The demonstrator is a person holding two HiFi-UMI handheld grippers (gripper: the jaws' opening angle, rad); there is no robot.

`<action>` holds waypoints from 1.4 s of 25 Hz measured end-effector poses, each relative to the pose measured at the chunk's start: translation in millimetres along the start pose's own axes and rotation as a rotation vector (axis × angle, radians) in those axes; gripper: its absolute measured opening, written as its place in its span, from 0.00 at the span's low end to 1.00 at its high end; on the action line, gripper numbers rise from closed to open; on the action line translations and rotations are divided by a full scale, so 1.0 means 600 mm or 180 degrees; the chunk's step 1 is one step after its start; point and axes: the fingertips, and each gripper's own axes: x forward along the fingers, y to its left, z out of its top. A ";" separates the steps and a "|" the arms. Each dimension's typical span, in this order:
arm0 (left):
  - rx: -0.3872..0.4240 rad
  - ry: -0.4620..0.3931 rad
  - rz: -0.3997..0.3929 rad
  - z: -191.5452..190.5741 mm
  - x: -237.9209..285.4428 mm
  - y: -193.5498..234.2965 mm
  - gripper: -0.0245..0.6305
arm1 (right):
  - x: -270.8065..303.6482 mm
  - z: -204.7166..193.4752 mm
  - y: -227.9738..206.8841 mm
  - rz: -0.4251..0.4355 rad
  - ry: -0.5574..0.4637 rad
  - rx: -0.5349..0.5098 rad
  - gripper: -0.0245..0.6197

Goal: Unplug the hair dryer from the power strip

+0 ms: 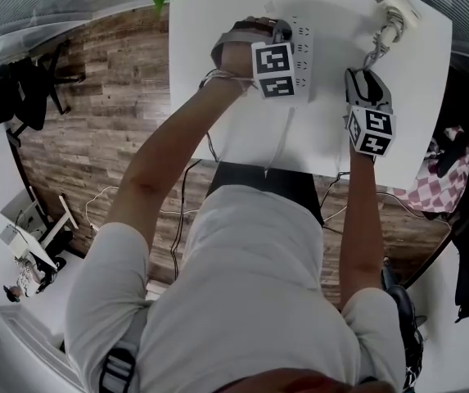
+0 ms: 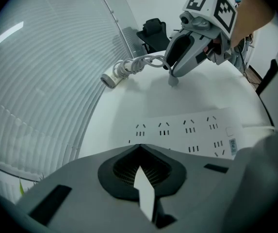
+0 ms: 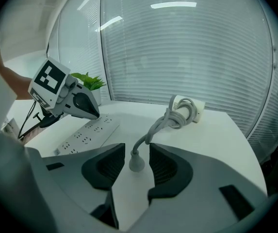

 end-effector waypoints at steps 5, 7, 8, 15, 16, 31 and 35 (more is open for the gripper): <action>-0.0466 -0.0388 0.0063 0.032 -0.057 0.012 0.07 | -0.026 0.021 -0.004 -0.0033 -0.0045 0.0019 0.30; -0.0610 -0.0581 0.0082 0.052 -0.086 0.013 0.07 | -0.038 0.032 -0.005 -0.0026 -0.0076 0.0017 0.30; -0.0649 -0.0676 0.0107 0.062 -0.100 0.012 0.07 | -0.045 0.040 -0.004 -0.0021 -0.0102 0.0003 0.30; -0.1147 -0.1263 0.0257 0.104 -0.205 0.006 0.07 | -0.107 0.119 0.037 0.0125 -0.0351 -0.0141 0.22; -0.1240 -0.1333 0.0284 0.106 -0.220 0.007 0.07 | -0.118 0.131 0.046 0.0158 -0.0393 -0.0157 0.21; -0.2194 -0.2545 0.0478 0.148 -0.495 0.000 0.07 | -0.309 0.298 0.198 0.0676 -0.1094 -0.0259 0.12; -0.2314 -0.2800 0.0538 0.151 -0.555 -0.003 0.07 | -0.354 0.330 0.236 0.0824 -0.1209 -0.0323 0.11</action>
